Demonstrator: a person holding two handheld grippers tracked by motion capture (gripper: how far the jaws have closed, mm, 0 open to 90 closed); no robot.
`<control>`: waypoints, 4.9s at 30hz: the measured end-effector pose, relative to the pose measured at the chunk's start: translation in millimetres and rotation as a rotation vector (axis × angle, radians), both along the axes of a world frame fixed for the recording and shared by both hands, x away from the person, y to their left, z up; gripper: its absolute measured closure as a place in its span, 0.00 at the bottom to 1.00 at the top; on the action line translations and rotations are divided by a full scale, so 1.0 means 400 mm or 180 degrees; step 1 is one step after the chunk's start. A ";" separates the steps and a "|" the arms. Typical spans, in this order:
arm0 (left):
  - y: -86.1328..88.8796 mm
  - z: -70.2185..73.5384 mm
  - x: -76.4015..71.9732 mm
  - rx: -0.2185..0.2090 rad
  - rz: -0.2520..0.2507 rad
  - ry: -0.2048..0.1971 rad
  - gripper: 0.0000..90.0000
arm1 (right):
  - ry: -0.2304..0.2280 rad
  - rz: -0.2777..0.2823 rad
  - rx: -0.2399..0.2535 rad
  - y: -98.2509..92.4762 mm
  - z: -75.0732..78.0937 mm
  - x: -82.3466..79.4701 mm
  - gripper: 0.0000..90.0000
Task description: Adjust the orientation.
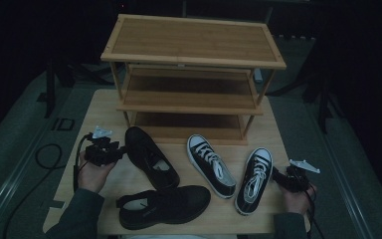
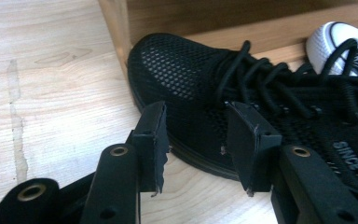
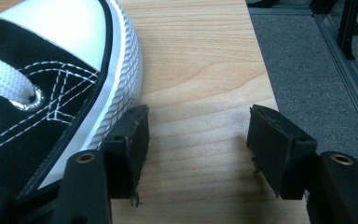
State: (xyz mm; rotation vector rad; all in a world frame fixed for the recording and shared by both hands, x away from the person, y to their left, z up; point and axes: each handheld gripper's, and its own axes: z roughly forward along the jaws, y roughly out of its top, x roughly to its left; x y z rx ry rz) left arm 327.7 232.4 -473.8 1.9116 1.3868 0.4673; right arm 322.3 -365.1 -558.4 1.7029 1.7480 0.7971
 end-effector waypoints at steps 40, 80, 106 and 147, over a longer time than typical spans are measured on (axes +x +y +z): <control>-0.139 0.077 -0.008 0.0188 -0.0356 0.0199 0.38 | 0.0000 -0.0002 -0.0001 0.000 0.000 0.000 0.43; -0.180 0.065 0.035 0.0226 -0.0327 0.0510 0.94 | 0.0001 -0.0001 0.0000 0.000 0.000 0.000 0.43; -0.143 0.053 0.153 0.0178 0.0210 0.0167 0.94 | 0.0003 -0.0001 0.0001 0.000 0.000 0.001 0.43; -0.056 0.116 0.076 0.0027 -0.0086 -0.0229 0.60 | 0.0000 0.0003 -0.0007 0.000 0.000 0.002 0.42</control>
